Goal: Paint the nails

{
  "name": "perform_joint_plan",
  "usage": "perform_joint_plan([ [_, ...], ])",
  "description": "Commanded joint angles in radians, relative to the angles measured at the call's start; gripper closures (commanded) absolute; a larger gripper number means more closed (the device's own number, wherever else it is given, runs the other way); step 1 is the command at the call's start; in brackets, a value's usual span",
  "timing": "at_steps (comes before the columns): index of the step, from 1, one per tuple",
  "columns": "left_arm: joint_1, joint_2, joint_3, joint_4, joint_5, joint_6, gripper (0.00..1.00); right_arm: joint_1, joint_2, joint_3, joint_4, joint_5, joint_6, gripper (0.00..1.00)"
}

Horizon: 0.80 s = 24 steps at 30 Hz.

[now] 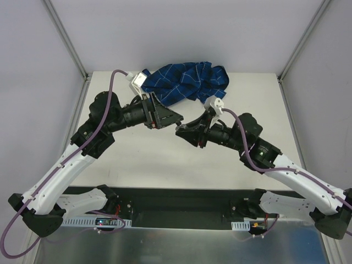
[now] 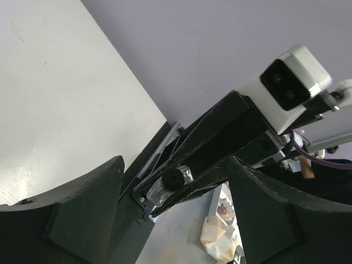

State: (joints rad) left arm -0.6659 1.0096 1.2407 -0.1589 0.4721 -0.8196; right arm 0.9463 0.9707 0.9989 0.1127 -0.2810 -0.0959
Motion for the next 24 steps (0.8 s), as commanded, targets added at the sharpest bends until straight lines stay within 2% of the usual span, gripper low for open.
perform_joint_plan([
  [1,0.003,-0.009,-0.006,0.105,0.068,0.023,0.30,-0.043,0.005,-0.019,0.182,-0.224,0.180,1.00],
  [6,0.003,-0.002,-0.004,0.110,0.092,0.033,0.49,-0.064,-0.001,-0.032,0.197,-0.199,0.200,1.00],
  [7,0.003,0.000,-0.003,0.110,0.095,0.033,0.56,-0.064,-0.001,-0.029,0.183,-0.190,0.197,1.00],
  [13,0.003,0.037,0.017,0.108,0.128,0.025,0.81,-0.061,0.000,-0.003,0.101,-0.063,0.154,1.00],
  [14,0.003,0.041,0.020,0.108,0.131,0.023,0.90,-0.060,0.002,0.003,0.093,-0.041,0.148,1.00],
  [15,0.003,0.050,0.020,0.105,0.132,0.020,0.94,-0.052,0.003,0.007,0.084,-0.026,0.133,1.00],
  [17,0.003,0.058,0.026,0.098,0.131,0.017,1.00,-0.035,0.002,0.024,0.047,0.043,0.107,1.00],
  [19,0.003,0.069,0.029,0.090,0.116,0.010,1.00,0.012,0.000,0.050,-0.002,0.113,0.038,1.00],
  [21,0.003,0.078,0.040,0.058,0.086,0.001,1.00,0.109,0.002,0.075,-0.039,0.323,-0.039,1.00],
  [22,0.003,0.080,0.046,0.033,0.029,-0.006,1.00,0.174,0.020,0.092,-0.083,0.471,-0.171,1.00],
  [23,0.003,0.080,0.060,-0.017,-0.001,-0.022,1.00,0.322,0.040,0.131,-0.087,0.839,-0.251,1.00],
  [24,0.003,0.087,0.069,-0.055,-0.039,-0.036,1.00,0.382,0.068,0.147,-0.070,1.019,-0.327,1.00],
])
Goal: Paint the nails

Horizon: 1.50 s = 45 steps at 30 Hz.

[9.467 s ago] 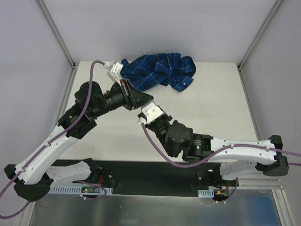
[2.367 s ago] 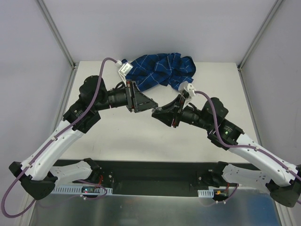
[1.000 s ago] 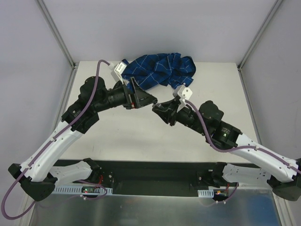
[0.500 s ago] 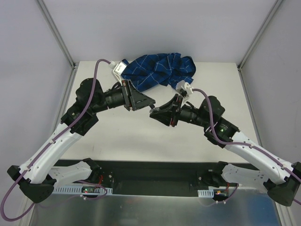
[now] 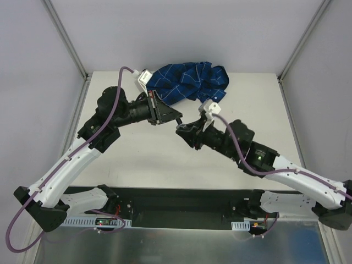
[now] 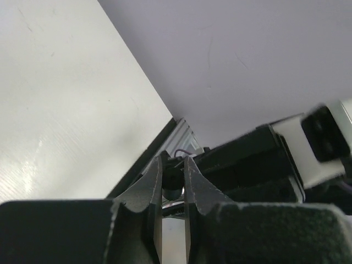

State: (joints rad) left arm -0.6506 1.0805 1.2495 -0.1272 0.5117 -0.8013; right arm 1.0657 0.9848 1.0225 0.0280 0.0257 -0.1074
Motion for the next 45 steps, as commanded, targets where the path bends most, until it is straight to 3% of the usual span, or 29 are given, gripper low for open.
perform_joint_plan([
  [1,-0.012,0.019,0.074,-0.130,-0.117,-0.073,1.00,0.304,0.118,0.134,0.098,0.846,-0.485,1.00],
  [2,-0.012,0.024,0.099,-0.165,-0.172,-0.111,1.00,0.353,0.141,0.152,0.139,0.969,-0.542,1.00],
  [4,-0.009,0.039,0.113,-0.201,-0.174,-0.130,1.00,0.372,0.178,0.174,0.173,0.993,-0.598,1.00],
  [12,0.000,0.038,0.133,-0.204,-0.112,-0.138,0.98,0.338,0.124,0.134,0.080,0.623,-0.436,1.00],
  [13,0.005,0.038,0.134,-0.204,-0.099,-0.131,0.90,0.326,0.117,0.133,0.064,0.549,-0.416,1.00],
  [14,0.012,0.029,0.133,-0.204,-0.087,-0.118,0.70,0.300,0.109,0.131,0.049,0.510,-0.397,1.00],
  [16,0.017,0.016,0.125,-0.203,-0.078,-0.098,0.50,0.274,0.081,0.116,0.026,0.398,-0.341,1.00],
  [17,0.019,0.001,0.122,-0.203,-0.079,-0.075,0.33,0.248,0.071,0.108,0.023,0.364,-0.319,1.00],
  [21,0.020,-0.043,0.102,-0.183,-0.087,-0.026,0.13,0.165,0.020,0.071,0.010,0.171,-0.203,1.00],
  [25,0.020,-0.071,0.105,-0.158,-0.056,0.030,0.13,0.109,-0.020,0.048,0.004,0.050,-0.143,1.00],
  [27,0.020,-0.071,0.111,-0.158,-0.045,0.040,0.18,0.082,-0.029,0.034,0.009,0.019,-0.123,1.00],
  [28,0.020,-0.070,0.116,-0.160,-0.038,0.045,0.26,0.070,-0.031,0.031,0.010,0.011,-0.111,1.00],
  [34,0.020,-0.028,0.146,-0.186,0.014,0.051,0.36,0.042,-0.049,0.016,0.016,-0.003,-0.094,1.00],
  [38,0.020,0.009,0.165,-0.210,0.045,0.050,0.48,0.033,-0.057,0.016,0.016,-0.004,-0.094,1.00],
  [45,0.020,0.012,0.176,-0.213,0.057,0.062,0.56,0.022,-0.055,0.011,0.016,-0.009,-0.089,1.00],
])
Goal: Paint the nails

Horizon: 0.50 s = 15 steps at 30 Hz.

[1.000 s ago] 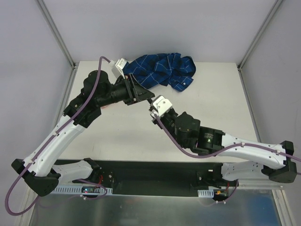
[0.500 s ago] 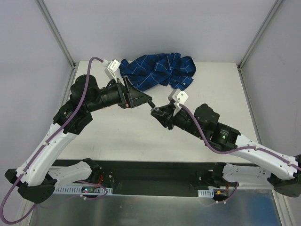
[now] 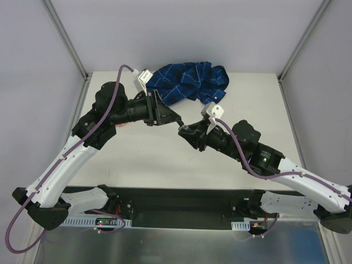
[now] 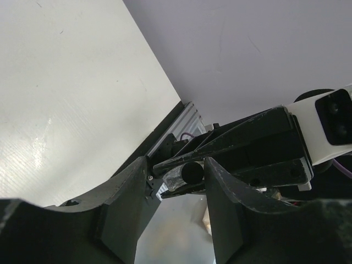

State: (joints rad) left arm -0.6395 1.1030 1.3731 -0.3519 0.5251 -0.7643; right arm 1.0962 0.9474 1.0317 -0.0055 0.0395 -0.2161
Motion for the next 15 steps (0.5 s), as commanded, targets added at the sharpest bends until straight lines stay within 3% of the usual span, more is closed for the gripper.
perform_joint_plan([
  [1,0.009,-0.008,0.053,0.011,0.053,0.026,0.57,-0.009,-0.016,0.004,0.050,-0.024,0.021,1.00],
  [15,0.009,0.009,0.057,0.011,0.095,0.037,0.65,-0.021,0.002,0.002,0.059,-0.029,0.032,1.00],
])
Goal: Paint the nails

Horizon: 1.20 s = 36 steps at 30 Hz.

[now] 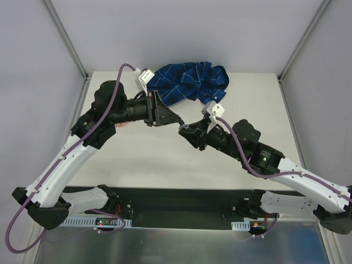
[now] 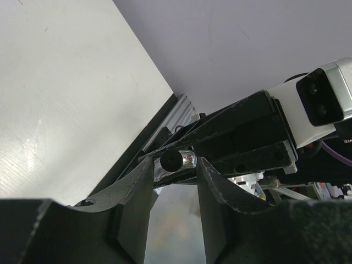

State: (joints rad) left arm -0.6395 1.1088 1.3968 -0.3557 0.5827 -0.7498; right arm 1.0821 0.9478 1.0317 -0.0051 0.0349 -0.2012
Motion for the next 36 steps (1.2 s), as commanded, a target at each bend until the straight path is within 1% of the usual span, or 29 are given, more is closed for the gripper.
perform_joint_plan([
  [1,0.009,0.005,0.034,0.015,0.039,0.024,0.65,-0.007,0.002,0.002,0.059,-0.027,0.019,1.00],
  [4,0.009,0.011,0.036,0.018,0.039,0.026,0.67,-0.007,0.006,0.007,0.060,-0.026,0.020,1.00],
  [8,0.009,0.020,0.039,0.017,0.051,0.029,0.72,-0.007,0.008,0.005,0.059,-0.026,0.020,1.00],
  [11,0.009,0.020,0.039,0.015,0.052,0.035,0.79,-0.007,0.008,0.005,0.059,-0.026,0.017,1.00],
  [12,0.009,0.020,0.042,0.012,0.049,0.038,0.86,-0.008,0.008,0.005,0.057,-0.026,0.017,1.00],
  [15,0.009,0.023,0.054,-0.011,0.028,0.040,1.00,-0.010,0.014,0.007,0.053,-0.024,0.013,1.00],
  [22,0.009,0.010,0.068,-0.037,-0.029,0.038,1.00,-0.007,0.016,0.004,0.047,-0.020,0.009,1.00],
  [26,0.009,-0.015,0.056,-0.042,-0.086,0.038,1.00,-0.008,0.006,0.001,0.047,-0.009,0.008,1.00],
  [31,0.009,-0.018,0.056,-0.040,-0.078,0.029,1.00,-0.007,0.009,0.004,0.047,-0.015,0.006,1.00],
  [36,0.009,-0.038,0.028,-0.023,-0.104,0.001,1.00,-0.008,0.014,-0.001,0.056,-0.026,0.009,1.00],
])
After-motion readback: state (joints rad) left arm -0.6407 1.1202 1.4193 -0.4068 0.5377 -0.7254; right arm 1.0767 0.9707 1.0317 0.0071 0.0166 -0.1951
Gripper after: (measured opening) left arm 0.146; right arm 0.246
